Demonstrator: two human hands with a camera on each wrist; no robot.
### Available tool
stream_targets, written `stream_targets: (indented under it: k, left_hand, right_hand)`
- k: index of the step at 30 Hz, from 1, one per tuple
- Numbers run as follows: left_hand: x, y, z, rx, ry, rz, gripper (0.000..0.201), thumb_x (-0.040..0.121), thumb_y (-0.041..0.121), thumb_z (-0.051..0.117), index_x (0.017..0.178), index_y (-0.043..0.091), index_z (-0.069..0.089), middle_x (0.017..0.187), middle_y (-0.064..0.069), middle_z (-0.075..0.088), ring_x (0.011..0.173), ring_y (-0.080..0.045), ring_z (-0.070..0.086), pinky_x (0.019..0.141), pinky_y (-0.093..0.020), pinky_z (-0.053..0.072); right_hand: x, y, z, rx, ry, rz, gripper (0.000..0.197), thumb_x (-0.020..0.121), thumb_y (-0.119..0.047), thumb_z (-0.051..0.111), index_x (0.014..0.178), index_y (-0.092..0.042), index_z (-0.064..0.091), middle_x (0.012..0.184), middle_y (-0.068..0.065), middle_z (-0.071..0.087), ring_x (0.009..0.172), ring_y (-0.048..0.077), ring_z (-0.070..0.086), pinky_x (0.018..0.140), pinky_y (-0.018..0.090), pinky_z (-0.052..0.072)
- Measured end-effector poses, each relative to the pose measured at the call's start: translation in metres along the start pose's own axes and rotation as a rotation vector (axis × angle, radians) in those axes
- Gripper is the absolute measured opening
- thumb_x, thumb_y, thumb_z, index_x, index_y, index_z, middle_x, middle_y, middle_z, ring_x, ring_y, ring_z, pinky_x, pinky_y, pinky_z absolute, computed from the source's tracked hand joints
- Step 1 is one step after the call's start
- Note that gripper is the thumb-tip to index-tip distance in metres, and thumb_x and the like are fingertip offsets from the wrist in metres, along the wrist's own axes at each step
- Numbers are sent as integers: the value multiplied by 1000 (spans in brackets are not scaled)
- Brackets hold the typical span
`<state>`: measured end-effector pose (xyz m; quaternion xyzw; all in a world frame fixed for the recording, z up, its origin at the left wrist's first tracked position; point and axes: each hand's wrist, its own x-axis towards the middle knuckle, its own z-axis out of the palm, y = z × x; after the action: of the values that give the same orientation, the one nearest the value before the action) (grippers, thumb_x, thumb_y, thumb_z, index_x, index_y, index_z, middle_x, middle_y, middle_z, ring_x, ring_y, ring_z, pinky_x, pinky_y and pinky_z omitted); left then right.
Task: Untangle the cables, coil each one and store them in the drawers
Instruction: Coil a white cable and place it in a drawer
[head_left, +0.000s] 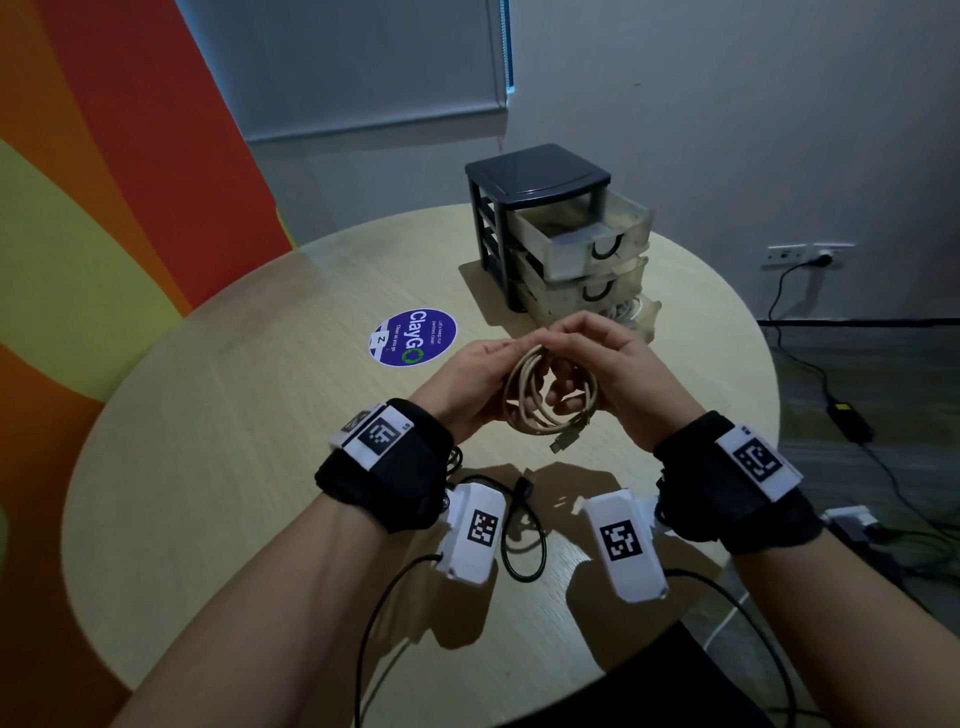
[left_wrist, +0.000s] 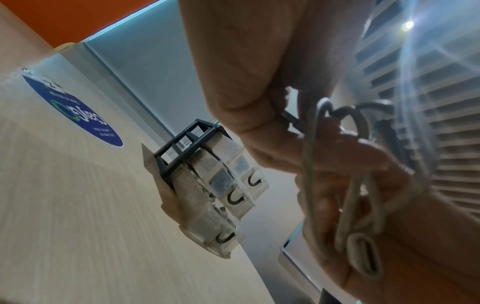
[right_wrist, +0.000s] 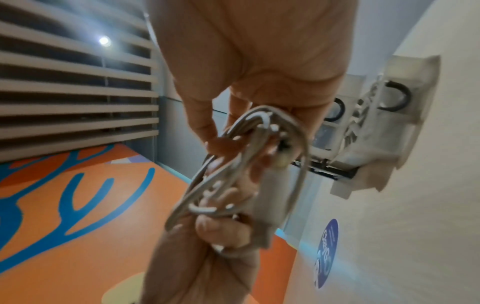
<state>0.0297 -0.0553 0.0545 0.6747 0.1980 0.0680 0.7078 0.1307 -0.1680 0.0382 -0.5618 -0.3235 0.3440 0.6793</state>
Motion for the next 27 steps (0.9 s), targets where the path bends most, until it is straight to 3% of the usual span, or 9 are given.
stream_targets:
  k: [3,8,13,18,23,27]
  left_hand:
    - [0,4,1,16,44,-2,36,95,34,46,72,11,59,54,1,55,46,-12,50,45,-19,42]
    - [-1,6,2,-27,43,0,48,95,28,48,54,14,67,50,3,54,41,-10,52,44,-21,45]
    - [-4,9,5,-97,77,-16,34,95,20,48,68,3,59,48,-3,53,37,-17,54,42,-22,49]
    - [-4,9,9,-97,135,-3,25,95,15,45,81,1,59,58,-10,55,34,-14,52,33,-17,41]
    - [-4,11,9,-58,143,-14,25,95,14,44,76,2,57,50,-8,51,32,-13,49,32,-16,36]
    - [-7,10,10,-13,107,-13,28,94,11,45,69,3,55,55,-11,44,32,-13,50,32,-16,38]
  right_hand:
    - [-1,0,-4,135,-51,49,7,87,-17,57,85,-11,58,65,4,52,44,13,56,41,21,43]
    - [-1,1,-5,245,-124,119,11,92,-15,49,93,-10,59,66,0,58,55,13,63,47,24,50]
    - [-4,4,-4,266,-132,133,9,93,-14,48,93,-13,57,72,-1,62,63,11,64,53,26,54]
    - [-1,2,1,163,-127,51,10,92,-9,50,88,-15,57,84,4,61,72,12,63,62,29,56]
    - [-2,-6,2,-95,-140,-61,14,88,-2,56,89,-16,55,83,2,61,66,7,61,57,23,49]
    - [-2,-8,1,-191,-162,-74,15,85,-2,61,82,-15,56,80,8,59,62,8,57,57,23,48]
